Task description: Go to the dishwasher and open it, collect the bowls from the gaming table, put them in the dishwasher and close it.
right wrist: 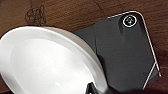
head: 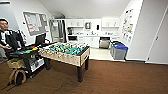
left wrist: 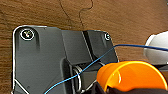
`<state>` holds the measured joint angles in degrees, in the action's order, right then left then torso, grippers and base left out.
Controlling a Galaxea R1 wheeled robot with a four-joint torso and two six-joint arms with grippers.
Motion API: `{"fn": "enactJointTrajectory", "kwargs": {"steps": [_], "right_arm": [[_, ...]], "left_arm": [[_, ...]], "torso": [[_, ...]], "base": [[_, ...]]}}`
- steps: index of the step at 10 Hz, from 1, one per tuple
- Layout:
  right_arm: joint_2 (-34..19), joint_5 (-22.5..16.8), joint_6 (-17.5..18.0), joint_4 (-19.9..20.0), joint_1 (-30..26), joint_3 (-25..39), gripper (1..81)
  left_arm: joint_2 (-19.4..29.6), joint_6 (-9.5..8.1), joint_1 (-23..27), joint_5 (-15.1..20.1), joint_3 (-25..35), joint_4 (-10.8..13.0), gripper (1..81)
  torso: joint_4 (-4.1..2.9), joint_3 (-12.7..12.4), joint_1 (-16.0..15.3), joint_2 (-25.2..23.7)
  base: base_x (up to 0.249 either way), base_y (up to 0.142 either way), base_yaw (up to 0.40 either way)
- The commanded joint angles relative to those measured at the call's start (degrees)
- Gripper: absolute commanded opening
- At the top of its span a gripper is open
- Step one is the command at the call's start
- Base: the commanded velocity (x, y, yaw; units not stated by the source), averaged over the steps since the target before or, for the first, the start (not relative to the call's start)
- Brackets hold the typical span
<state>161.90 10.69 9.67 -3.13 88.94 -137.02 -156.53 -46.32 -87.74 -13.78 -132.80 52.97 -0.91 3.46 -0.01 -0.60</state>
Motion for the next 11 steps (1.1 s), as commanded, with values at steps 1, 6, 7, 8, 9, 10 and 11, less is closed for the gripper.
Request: {"fn": "enactJointTrajectory", "kwargs": {"steps": [1,6,7,8,9,10,11], "right_arm": [[-0.24,-2.78,-0.17,-1.44,-2.32,1.07,1.0],[-0.33,-2.78,-0.26,-1.44,-2.05,1.15,1.0],[-0.33,-2.69,-0.26,-1.44,-1.97,1.07,1.0],[-0.33,-2.78,-0.26,-1.44,-1.97,1.07,1.0],[-0.33,-2.78,-0.26,-1.44,-1.97,1.07,1.0],[-0.33,-2.78,-0.26,-1.44,-2.05,1.07,1.0],[-0.33,-2.78,-0.26,-1.44,-2.05,1.15,1.0]], "left_arm": [[0.95,0.27,2.35,0.5,0.61,0.91,1.0],[0.86,0.45,1.99,0.5,0.79,0.91,1.0],[0.86,0.45,1.99,0.5,0.79,1.0,1.0],[0.86,0.45,1.91,0.5,0.79,1.0,1.0],[0.86,0.45,1.91,0.5,0.79,0.91,1.0],[0.86,0.45,1.91,0.5,0.79,1.0,1.0],[0.68,0.45,1.91,0.5,0.79,1.0,1.0]], "torso": [[0.0,0.0,0.0,0.0],[0.0,0.0,0.0,0.0],[0.0,0.0,-0.02,0.02],[0.0,0.0,-0.02,0.0],[0.0,0.0,-0.02,0.02],[0.0,0.0,-0.05,0.0],[0.0,-0.02,0.0,0.0]], "base": [[0.093,0.0,0.0],[0.084,-0.061,0.0],[0.078,-0.089,0.0],[0.078,-0.089,0.0],[0.078,-0.089,0.0],[0.078,-0.089,0.0],[0.078,-0.09,0.0]]}}
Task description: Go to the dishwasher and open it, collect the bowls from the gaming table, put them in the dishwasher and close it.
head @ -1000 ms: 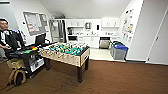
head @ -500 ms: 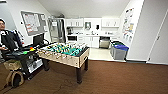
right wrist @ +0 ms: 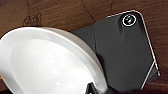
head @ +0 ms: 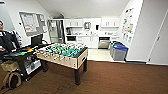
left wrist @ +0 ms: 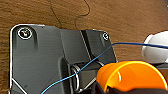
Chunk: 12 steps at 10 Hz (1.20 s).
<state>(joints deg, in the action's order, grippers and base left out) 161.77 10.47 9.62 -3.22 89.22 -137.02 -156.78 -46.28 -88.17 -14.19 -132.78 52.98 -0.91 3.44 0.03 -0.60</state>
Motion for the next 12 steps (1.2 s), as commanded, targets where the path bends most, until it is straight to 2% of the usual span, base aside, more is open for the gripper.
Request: {"fn": "enactJointTrajectory", "kwargs": {"steps": [1,9,12], "right_arm": [[-0.28,-2.56,-0.21,-1.36,-2.33,1.24,1.0],[-0.63,-2.56,-0.13,-1.35,-2.25,1.33,1.0],[-0.72,-2.56,-0.13,-1.26,-2.25,1.42,1.0]], "left_arm": [[0.85,0.4,2.35,0.92,0.77,0.98,1.0],[0.76,0.4,2.35,0.92,0.85,0.98,1.0],[0.85,0.48,2.34,0.92,0.77,0.98,1.0]], "torso": [[0.0,0.0,-0.03,0.0],[0.0,0.0,-0.03,0.0],[0.0,0.0,-0.03,0.0]], "base": [[0.078,-0.09,0.0],[0.078,-0.087,0.0],[0.078,-0.021,0.0]]}}
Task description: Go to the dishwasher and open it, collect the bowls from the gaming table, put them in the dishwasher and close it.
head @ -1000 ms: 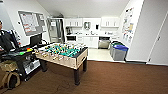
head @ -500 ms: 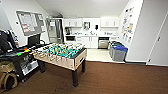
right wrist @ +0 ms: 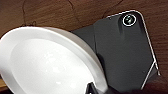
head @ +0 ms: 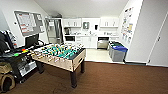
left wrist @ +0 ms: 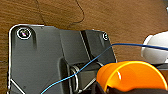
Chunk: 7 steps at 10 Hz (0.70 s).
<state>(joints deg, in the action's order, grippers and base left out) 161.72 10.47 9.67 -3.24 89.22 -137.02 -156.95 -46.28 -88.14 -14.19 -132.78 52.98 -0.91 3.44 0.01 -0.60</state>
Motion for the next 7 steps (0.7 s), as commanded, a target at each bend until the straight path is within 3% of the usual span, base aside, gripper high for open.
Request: {"fn": "enactJointTrajectory", "kwargs": {"steps": [1,3,7], "right_arm": [[-0.58,-2.56,-0.17,-1.32,-2.25,1.42,1.0],[-0.58,-2.56,-0.17,-1.33,-2.25,1.51,1.0],[-0.41,-2.56,-0.17,-1.33,-2.16,1.24,1.0]], "left_arm": [[1.02,0.48,2.31,0.92,0.77,0.98,1.0],[1.11,0.48,2.31,0.92,0.68,0.98,1.0],[1.02,0.48,2.31,0.92,0.77,0.98,1.0]], "torso": [[0.0,0.0,-0.01,0.0],[0.0,0.0,-0.01,0.0],[0.0,0.0,-0.01,0.0]], "base": [[0.079,0.0,0.0],[0.083,0.0,0.0],[0.084,-0.069,0.0]]}}
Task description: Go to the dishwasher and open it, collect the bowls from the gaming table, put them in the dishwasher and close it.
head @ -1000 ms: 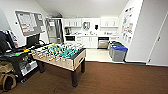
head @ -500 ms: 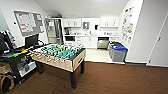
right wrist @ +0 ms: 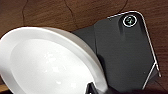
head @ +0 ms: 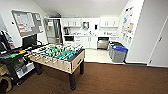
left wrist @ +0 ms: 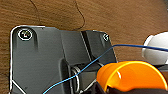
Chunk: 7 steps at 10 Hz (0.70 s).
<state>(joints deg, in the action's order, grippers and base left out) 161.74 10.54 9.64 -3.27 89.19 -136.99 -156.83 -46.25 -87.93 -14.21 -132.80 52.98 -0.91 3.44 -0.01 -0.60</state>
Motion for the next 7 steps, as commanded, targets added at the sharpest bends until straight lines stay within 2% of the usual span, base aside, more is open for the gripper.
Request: {"fn": "enactJointTrajectory", "kwargs": {"steps": [1,3,7], "right_arm": [[-0.44,-2.55,-0.15,-1.3,-2.21,1.21,1.0],[-0.52,-2.55,-0.15,-1.3,-2.21,1.12,1.0],[-0.43,-2.63,-0.15,-1.3,-2.21,1.12,1.0]], "left_arm": [[0.9,0.46,2.1,0.94,0.79,0.98,1.0],[0.9,0.46,2.1,0.94,0.79,0.98,1.0],[0.9,0.46,2.1,0.85,0.88,0.98,1.0]], "torso": [[0.0,0.0,0.0,0.0],[0.0,0.0,0.0,0.0],[0.0,0.0,0.01,0.0]], "base": [[0.084,-0.073,0.0],[0.086,-0.069,0.0],[0.097,0.0,0.0]]}}
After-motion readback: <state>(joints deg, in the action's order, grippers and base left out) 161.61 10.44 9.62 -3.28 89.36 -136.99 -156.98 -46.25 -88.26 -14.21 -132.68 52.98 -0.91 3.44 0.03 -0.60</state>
